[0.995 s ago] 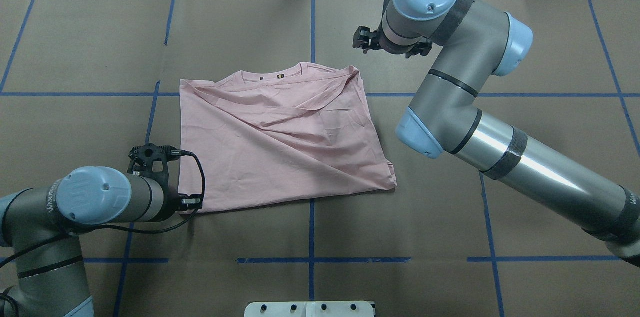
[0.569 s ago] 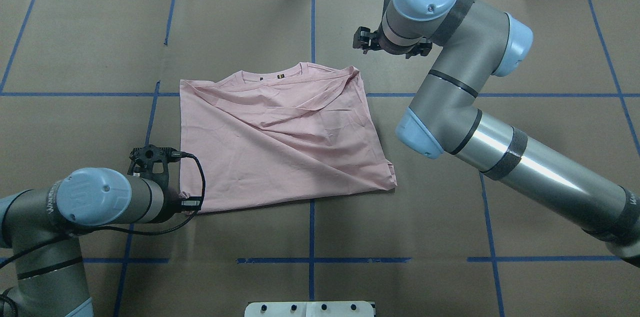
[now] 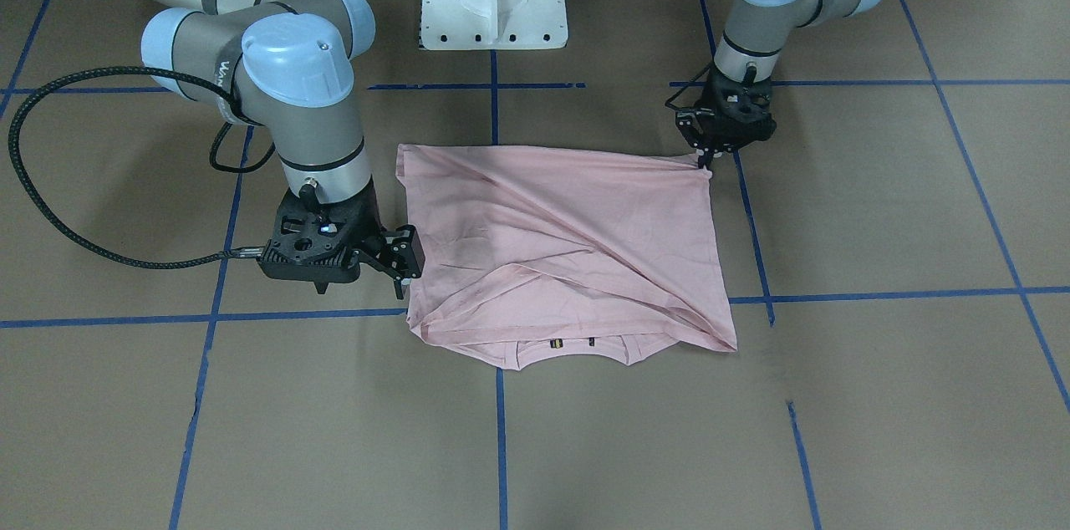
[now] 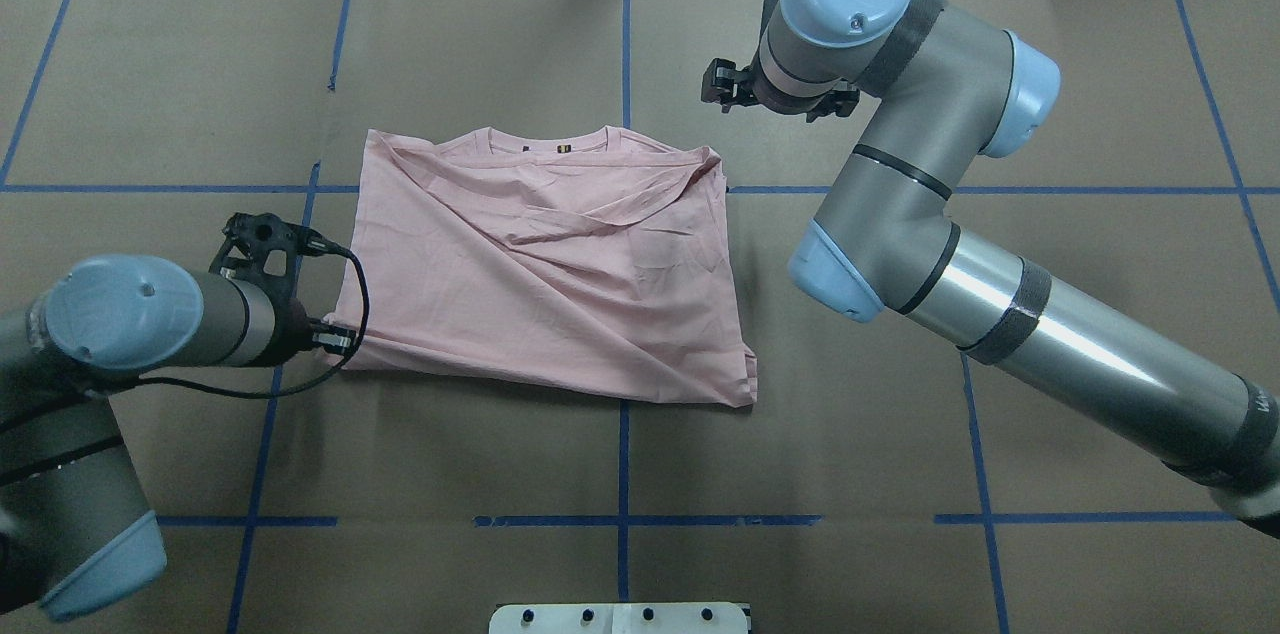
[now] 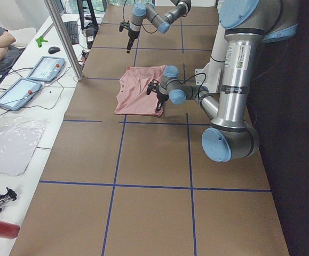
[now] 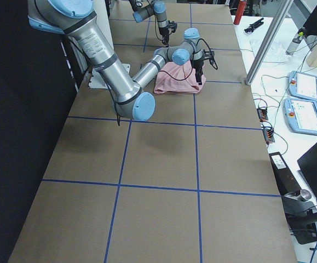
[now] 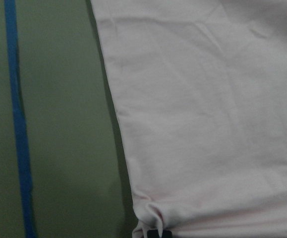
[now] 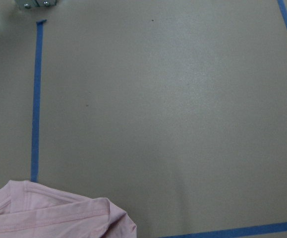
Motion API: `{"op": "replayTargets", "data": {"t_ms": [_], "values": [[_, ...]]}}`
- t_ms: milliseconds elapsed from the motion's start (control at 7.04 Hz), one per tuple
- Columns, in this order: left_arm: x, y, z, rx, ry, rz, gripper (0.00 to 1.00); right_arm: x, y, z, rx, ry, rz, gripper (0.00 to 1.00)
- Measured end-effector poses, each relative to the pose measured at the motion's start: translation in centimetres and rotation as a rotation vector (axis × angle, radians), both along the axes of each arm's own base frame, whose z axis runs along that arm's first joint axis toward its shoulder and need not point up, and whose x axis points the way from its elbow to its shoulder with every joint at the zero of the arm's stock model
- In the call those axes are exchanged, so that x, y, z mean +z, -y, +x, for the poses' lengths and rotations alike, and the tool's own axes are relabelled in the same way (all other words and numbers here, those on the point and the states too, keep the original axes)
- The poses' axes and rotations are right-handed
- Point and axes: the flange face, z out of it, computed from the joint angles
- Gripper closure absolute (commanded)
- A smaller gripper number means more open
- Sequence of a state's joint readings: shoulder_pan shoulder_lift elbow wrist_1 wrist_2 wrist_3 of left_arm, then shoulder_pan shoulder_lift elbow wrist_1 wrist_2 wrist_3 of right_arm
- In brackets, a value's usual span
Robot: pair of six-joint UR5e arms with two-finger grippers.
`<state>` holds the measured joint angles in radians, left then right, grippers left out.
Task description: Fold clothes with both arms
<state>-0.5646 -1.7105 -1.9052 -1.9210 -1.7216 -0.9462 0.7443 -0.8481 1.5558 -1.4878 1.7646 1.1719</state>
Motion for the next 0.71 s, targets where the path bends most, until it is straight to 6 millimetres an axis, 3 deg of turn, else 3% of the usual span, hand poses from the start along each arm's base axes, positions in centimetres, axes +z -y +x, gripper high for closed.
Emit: {"op": "replayTargets", "data": {"t_ms": [284,711], "values": [[1.6,10.0,-1.3,-0.042,0.089,0.074,1.00,0.1,0.0,0.0,0.000,-0.001,0.000,0.00],[5.6,27.4,-1.6,-0.139,0.152,0.146,1.00,0.2,-0.2,-0.3,-0.002,-0.004,-0.001,0.00]]}}
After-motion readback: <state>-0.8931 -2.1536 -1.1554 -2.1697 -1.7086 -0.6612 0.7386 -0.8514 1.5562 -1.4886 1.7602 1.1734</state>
